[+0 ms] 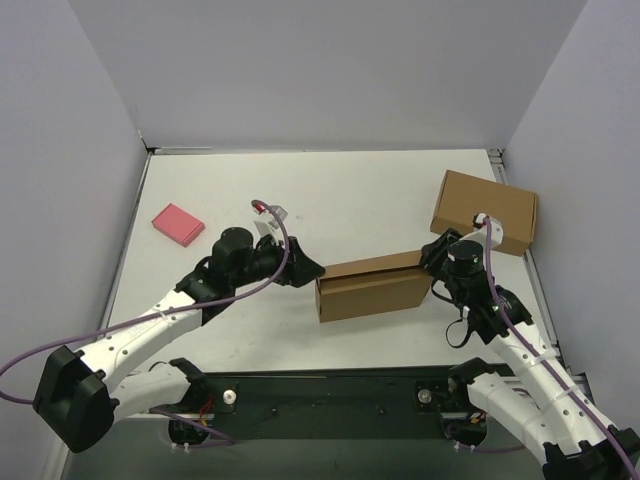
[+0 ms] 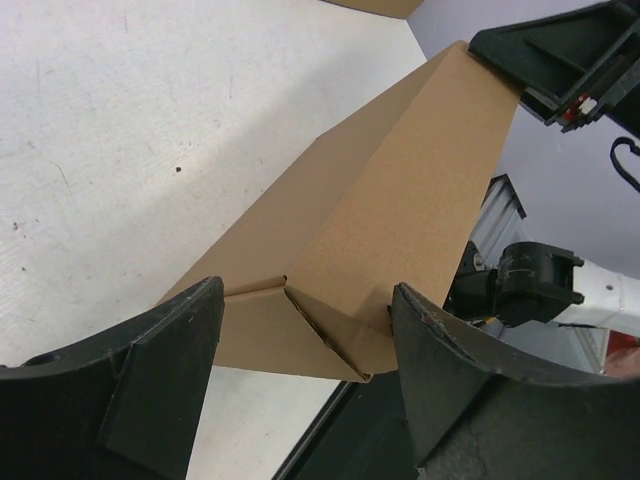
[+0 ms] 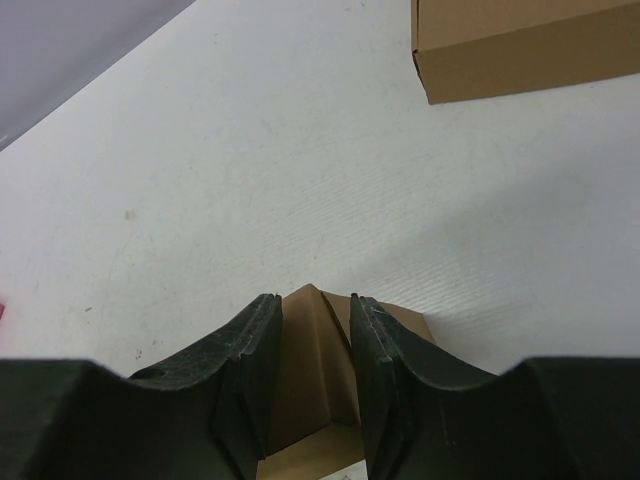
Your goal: Fold the paper box
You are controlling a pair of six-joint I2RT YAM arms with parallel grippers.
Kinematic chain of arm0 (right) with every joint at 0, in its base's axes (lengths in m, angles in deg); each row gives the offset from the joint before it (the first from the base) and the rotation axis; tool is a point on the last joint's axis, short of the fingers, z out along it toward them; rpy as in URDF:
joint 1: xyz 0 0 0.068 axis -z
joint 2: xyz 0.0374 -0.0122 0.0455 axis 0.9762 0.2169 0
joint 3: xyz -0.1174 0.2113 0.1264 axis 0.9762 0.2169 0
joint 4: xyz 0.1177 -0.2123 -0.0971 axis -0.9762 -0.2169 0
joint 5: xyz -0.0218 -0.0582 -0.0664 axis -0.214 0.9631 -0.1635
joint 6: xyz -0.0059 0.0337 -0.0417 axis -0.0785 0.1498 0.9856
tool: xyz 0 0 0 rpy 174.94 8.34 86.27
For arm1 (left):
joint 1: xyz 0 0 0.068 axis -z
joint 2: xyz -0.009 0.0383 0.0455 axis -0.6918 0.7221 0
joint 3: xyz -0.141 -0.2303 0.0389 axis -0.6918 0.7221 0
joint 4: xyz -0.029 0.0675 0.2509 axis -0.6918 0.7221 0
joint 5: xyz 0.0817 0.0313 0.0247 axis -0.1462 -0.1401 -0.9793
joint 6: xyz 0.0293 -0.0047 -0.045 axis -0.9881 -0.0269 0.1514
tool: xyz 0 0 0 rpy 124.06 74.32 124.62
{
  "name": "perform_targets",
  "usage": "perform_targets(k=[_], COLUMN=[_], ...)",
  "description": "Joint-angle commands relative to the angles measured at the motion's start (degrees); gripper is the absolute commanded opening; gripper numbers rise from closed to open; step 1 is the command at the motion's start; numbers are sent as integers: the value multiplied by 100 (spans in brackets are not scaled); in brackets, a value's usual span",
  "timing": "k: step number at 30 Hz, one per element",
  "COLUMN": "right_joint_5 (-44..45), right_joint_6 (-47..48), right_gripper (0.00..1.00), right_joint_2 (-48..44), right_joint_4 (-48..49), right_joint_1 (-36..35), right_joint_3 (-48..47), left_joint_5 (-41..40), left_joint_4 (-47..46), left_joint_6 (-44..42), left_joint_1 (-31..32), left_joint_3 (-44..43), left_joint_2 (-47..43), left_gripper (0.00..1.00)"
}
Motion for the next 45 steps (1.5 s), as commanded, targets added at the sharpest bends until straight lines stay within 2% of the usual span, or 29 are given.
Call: perform_targets(k=[1, 8, 15, 18, 20, 22, 24, 28, 45], right_joint_5=[205, 232, 240, 162, 109, -198, -688, -1095, -972], right_joint_6=[141, 132, 184, 333, 544, 720, 773, 808, 1063], right_gripper=[34, 35, 40, 49, 59, 66, 68, 69, 67], right_joint_2=[165, 156, 59, 94, 155, 261, 384, 244, -231], right_joint_4=[-883, -910, -936, -971, -1041, -1173, -1331, -1358, -2280], right_joint_1=[-66, -93, -93, -75, -66, 134, 346, 794, 1085], right_joint_3=[78, 87, 87, -18, -229, -465, -598, -678, -1337], left_joint_5=[-429, -1554, -2161, -2450, -2565, -2706, -2837, -3005, -3260], left_joint_4=[969, 1039, 995, 987, 1013, 987, 969, 943, 969], left_joint_6=[-1142, -1618, -1733, -1759, -1768, -1786, -1821, -1873, -1926], left_joint_1=[343, 1213, 1451, 1626, 1723, 1838, 1926, 2014, 2225], left_joint_3=[252, 313, 559, 638, 665, 744, 779, 814, 841], left_joint_2=[133, 317, 335, 379, 449, 519, 563, 634, 766], left_gripper=[76, 76, 75, 74, 71, 69, 68, 67, 67])
